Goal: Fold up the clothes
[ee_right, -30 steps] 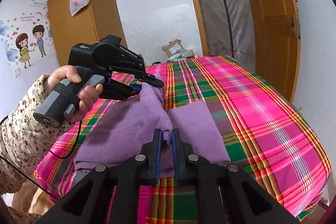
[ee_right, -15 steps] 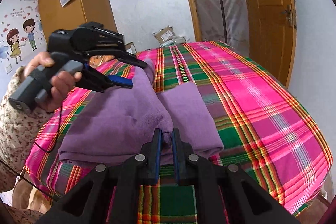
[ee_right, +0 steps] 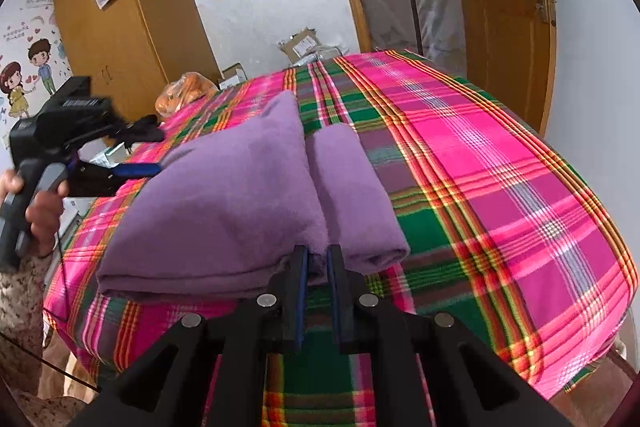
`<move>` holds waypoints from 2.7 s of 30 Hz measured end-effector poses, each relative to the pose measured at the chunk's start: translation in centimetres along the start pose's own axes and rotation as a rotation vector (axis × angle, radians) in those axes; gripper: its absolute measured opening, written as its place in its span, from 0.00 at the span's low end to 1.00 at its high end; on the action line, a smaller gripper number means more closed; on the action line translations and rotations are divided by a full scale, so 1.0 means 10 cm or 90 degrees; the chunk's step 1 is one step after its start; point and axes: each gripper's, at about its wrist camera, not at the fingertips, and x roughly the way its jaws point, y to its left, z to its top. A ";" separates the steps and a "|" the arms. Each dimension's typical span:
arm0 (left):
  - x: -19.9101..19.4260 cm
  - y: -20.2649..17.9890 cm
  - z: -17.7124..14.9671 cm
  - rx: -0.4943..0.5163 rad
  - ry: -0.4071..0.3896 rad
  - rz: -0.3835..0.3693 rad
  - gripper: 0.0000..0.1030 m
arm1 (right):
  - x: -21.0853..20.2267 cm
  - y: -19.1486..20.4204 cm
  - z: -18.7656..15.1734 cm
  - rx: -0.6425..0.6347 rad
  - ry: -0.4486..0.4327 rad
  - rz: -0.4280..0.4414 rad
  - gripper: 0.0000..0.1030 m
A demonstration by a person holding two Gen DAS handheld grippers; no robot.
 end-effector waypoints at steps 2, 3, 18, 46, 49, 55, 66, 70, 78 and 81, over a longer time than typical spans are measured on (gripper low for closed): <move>-0.03 0.10 -0.04 -0.001 0.001 0.001 0.46 | -0.01 -0.04 0.00 0.000 0.005 -0.017 0.10; -0.04 0.14 -0.06 -0.001 0.001 0.001 0.46 | -0.03 -0.07 0.01 0.003 0.007 -0.029 0.10; -0.03 0.57 -0.32 -0.072 0.030 -0.026 0.46 | 0.21 0.13 0.25 -0.026 0.006 0.038 0.33; 0.06 0.34 -0.77 0.087 0.084 -0.007 0.47 | 0.04 0.06 0.09 -0.016 0.034 0.019 0.39; 0.03 0.33 -0.79 0.108 0.091 -0.007 0.47 | 0.05 0.01 0.21 0.008 0.024 0.038 0.39; 0.04 0.32 -0.82 0.118 0.113 -0.024 0.47 | 0.29 -0.03 0.51 -0.004 0.032 0.065 0.39; 0.04 0.37 -0.63 0.060 0.070 -0.026 0.47 | 0.68 -0.11 0.65 0.028 0.100 0.180 0.24; 0.09 0.38 -0.58 0.049 0.082 -0.019 0.47 | 0.58 -0.13 0.72 0.030 0.082 0.207 0.11; 0.10 0.25 -0.54 0.058 0.034 0.000 0.47 | 0.26 -0.07 0.94 0.007 0.011 0.216 0.09; 0.20 0.13 -0.56 0.069 0.035 0.012 0.47 | 0.18 -0.14 1.00 0.011 -0.015 0.209 0.05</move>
